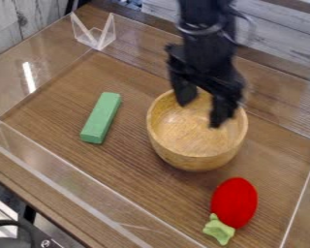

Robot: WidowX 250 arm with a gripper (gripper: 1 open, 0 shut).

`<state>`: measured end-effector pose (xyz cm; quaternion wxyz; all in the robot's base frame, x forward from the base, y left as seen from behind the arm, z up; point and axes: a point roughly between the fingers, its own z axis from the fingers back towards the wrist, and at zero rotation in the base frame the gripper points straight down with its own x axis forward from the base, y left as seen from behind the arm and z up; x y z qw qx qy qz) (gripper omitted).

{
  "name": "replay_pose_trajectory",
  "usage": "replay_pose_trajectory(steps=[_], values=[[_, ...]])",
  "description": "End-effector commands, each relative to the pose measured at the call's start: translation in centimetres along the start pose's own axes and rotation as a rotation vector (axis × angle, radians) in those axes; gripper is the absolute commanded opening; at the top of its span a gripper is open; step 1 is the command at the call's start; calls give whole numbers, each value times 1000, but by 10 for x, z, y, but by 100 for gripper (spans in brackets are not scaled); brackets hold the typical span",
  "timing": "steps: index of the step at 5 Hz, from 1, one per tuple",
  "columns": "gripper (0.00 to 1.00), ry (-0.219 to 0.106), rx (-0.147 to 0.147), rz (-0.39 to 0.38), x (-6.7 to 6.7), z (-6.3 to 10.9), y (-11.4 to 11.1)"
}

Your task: Move the red object to the right side of the table

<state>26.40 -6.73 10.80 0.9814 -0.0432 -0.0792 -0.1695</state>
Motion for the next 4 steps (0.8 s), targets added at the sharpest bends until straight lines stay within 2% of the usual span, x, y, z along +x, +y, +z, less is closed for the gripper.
replay_pose_trajectory(steps=[1,2,3,4], values=[[100,-55,17,7,5,18,-20],[100,-57,26,33,-3,24,-31],[0,-59,31,65,-11,28,-36],[100,-61,52,133,-11,26,-51]])
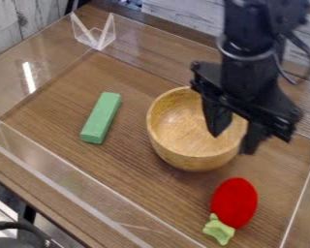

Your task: Move the red object to the right side of the table

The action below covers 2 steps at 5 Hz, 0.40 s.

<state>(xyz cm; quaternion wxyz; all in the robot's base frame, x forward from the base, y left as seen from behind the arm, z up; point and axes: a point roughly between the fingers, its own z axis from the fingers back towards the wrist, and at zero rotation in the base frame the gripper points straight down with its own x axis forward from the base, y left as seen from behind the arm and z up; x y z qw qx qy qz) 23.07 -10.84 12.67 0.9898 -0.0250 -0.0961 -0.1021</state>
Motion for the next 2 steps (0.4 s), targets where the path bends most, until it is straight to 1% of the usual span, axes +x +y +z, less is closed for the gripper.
replay_pose_trajectory(steps=[1,2], values=[[100,-39,7,50,2,10,-20],[100,-49,-12,-15,7,25,-22]])
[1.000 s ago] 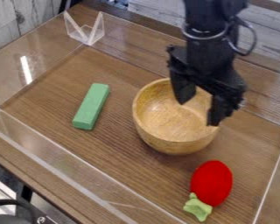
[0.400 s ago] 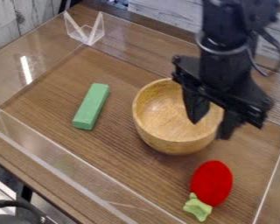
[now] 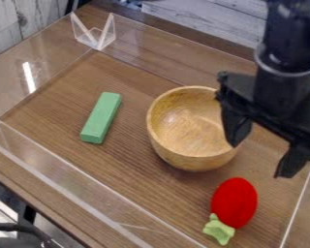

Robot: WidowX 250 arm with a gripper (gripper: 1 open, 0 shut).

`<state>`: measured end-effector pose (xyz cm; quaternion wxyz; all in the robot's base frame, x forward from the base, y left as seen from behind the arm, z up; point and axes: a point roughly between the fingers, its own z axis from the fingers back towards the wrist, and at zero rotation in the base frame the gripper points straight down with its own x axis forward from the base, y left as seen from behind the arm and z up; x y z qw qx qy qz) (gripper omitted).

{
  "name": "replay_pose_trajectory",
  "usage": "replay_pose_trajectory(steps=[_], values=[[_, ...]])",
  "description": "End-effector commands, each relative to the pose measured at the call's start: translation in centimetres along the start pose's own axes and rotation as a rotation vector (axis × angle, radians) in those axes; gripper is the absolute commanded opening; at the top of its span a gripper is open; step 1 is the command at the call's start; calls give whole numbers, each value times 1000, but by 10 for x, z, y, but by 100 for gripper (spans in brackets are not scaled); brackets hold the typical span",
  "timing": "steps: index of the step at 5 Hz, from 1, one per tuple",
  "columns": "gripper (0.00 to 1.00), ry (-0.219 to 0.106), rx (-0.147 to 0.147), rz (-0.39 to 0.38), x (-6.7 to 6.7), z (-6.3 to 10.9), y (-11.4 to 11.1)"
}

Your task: Move the red object to the right side of the table

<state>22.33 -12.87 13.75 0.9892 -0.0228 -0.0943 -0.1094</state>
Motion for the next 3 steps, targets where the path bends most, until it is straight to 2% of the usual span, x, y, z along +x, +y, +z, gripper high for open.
replay_pose_trajectory(steps=[1,2,3], values=[[0,-78,-21,-34,14,28,12],[100,-107,-30,33,12,24,22],[100,-102,-53,69,9,17,23]])
